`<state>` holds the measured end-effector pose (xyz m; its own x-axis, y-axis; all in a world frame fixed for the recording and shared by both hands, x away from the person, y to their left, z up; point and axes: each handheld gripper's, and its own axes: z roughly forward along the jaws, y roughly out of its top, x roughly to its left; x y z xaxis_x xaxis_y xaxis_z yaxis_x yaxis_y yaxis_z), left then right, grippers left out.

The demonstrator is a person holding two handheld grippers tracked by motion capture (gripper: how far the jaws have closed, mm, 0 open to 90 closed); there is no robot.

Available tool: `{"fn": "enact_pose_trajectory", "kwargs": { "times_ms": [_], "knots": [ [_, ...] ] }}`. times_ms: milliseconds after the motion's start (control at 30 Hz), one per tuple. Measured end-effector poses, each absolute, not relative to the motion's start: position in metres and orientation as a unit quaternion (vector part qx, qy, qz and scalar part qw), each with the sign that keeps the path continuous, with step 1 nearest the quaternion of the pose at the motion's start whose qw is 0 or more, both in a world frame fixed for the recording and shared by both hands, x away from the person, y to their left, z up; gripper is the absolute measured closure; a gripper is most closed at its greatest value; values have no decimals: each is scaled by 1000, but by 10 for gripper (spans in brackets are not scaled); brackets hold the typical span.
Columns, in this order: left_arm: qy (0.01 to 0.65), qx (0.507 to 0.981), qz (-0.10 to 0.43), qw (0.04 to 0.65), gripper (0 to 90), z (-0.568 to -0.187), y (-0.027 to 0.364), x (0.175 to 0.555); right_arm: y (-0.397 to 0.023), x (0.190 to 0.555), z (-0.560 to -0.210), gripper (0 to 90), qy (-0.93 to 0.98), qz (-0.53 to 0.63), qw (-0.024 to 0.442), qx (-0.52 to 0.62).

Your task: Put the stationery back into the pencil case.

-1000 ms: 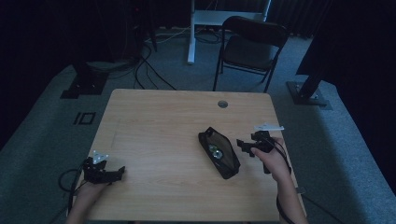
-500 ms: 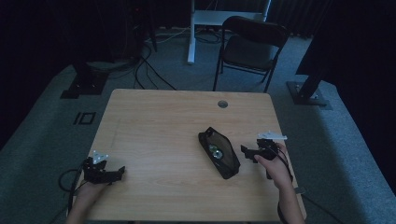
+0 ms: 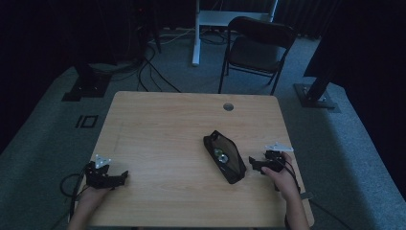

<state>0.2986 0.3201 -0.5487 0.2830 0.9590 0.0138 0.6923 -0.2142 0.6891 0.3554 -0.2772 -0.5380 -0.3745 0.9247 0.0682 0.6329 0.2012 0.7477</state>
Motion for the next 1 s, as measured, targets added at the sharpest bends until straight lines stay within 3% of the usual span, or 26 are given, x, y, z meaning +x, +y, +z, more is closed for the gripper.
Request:
{"fn": "enact_pose_trajectory", "kwargs": {
  "times_ms": [1000],
  "knots": [
    [554,746,228,293,7,-549,320,299,-290,338,-553,117,705,309,247,589]
  ]
}}
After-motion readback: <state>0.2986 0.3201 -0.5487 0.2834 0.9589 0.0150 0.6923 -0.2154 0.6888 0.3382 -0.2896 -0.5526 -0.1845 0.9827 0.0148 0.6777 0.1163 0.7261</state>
